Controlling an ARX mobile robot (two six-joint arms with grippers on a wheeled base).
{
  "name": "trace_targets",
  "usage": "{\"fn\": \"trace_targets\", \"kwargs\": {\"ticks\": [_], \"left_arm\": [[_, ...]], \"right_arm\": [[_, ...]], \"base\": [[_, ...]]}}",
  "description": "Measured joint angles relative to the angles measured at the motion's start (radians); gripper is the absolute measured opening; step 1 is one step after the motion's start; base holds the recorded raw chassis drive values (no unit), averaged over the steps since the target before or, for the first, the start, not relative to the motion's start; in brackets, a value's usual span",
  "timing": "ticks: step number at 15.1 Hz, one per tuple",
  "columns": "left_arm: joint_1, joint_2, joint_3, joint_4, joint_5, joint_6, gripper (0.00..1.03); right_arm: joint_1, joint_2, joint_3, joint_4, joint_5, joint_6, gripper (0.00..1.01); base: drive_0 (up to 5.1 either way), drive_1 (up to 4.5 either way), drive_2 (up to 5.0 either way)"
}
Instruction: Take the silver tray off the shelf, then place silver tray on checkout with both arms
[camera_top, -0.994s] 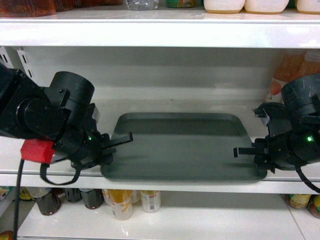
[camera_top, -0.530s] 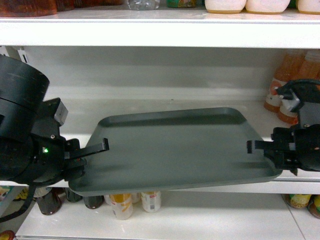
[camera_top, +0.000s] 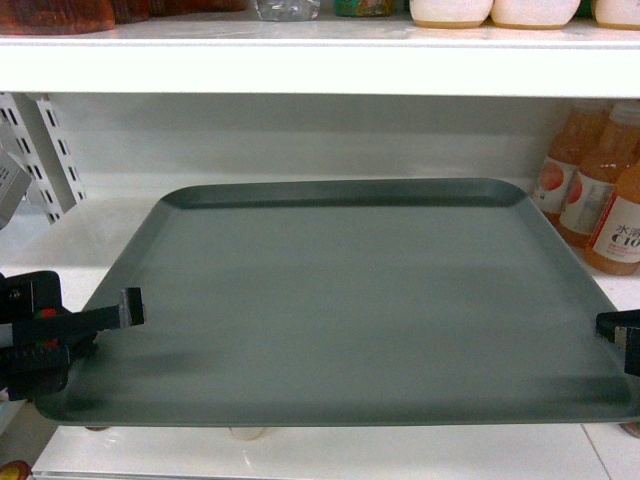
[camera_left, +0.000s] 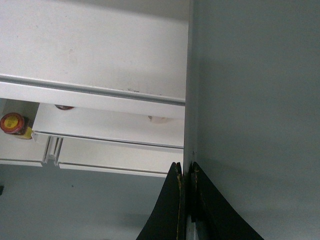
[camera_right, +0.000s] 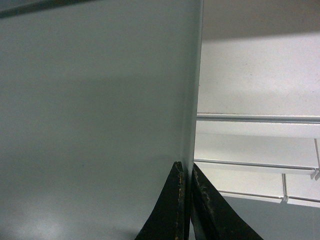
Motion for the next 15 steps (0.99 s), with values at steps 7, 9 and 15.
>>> {"fn": "trace_targets", "kwargs": {"ticks": [7, 9, 15], "left_arm": [[0.0, 0.0, 0.0, 0.001, 0.0, 0.0, 0.03], [0.0, 0.0, 0.0, 0.0, 0.0, 0.0, 0.03], [0.001, 0.0, 0.0, 0.0, -0.001, 0.0, 0.03]], "right_arm": [[0.0, 0.0, 0.0, 0.001, 0.0, 0.0, 0.02], [0.0, 0.0, 0.0, 0.001, 0.0, 0.0, 0.02], [0.005, 0.0, 0.0, 0.003, 0.002, 0.001, 0.02]], "base": [[0.0, -1.13, 1.1], [0.0, -3.96, 3.9], [-0.1, -4.05, 3.9]]}}
